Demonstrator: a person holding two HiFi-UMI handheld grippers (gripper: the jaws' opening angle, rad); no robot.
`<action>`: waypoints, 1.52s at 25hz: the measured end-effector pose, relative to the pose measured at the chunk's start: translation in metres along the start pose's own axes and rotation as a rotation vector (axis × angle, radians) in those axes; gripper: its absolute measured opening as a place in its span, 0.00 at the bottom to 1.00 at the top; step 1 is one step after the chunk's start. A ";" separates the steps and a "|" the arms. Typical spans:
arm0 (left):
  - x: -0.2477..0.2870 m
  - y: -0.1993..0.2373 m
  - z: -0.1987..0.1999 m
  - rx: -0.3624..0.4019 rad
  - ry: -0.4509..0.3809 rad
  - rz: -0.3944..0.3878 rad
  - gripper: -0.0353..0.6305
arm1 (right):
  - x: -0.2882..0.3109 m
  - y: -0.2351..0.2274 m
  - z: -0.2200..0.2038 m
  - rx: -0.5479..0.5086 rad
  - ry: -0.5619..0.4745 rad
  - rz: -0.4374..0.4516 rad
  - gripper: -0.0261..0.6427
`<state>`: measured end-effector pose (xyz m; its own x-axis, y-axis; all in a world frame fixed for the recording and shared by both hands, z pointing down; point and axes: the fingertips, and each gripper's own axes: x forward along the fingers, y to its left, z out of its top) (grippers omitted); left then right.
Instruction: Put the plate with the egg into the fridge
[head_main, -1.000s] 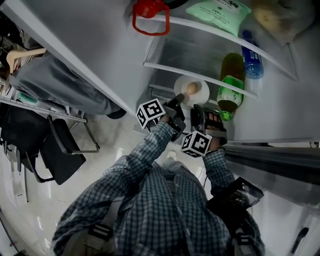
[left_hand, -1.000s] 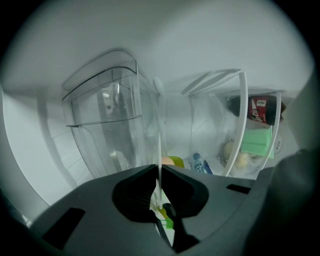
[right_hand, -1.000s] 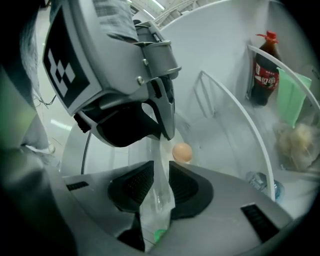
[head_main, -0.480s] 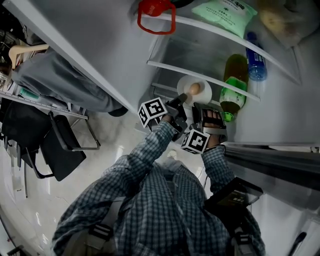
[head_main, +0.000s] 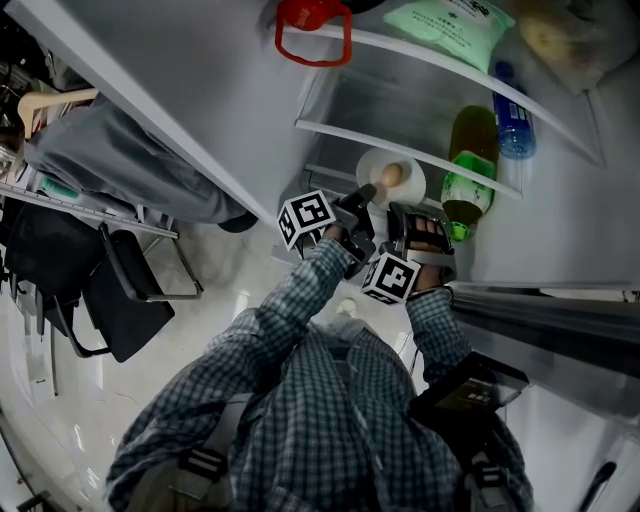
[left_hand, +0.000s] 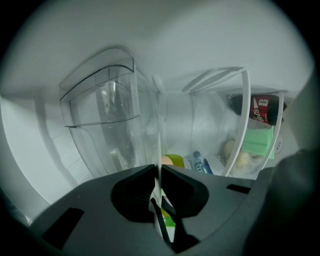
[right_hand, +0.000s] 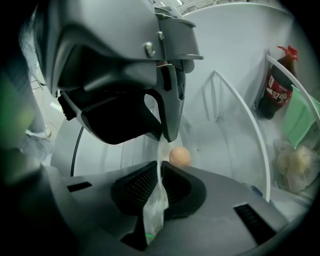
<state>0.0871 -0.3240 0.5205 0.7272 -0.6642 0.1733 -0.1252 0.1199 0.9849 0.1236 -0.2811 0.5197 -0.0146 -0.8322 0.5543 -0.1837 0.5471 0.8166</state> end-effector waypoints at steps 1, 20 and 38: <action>0.000 -0.001 0.000 0.002 0.003 0.000 0.10 | 0.000 0.000 0.000 -0.001 0.003 0.002 0.09; -0.033 -0.010 -0.027 0.180 0.088 -0.027 0.10 | 0.008 -0.003 -0.004 -0.009 0.016 0.029 0.09; -0.050 0.017 -0.030 0.191 0.091 0.032 0.10 | 0.011 0.004 0.001 0.153 -0.035 0.101 0.09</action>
<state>0.0693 -0.2664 0.5288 0.7777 -0.5918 0.2118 -0.2686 -0.0084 0.9632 0.1218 -0.2884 0.5288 -0.0740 -0.7778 0.6241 -0.3267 0.6102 0.7218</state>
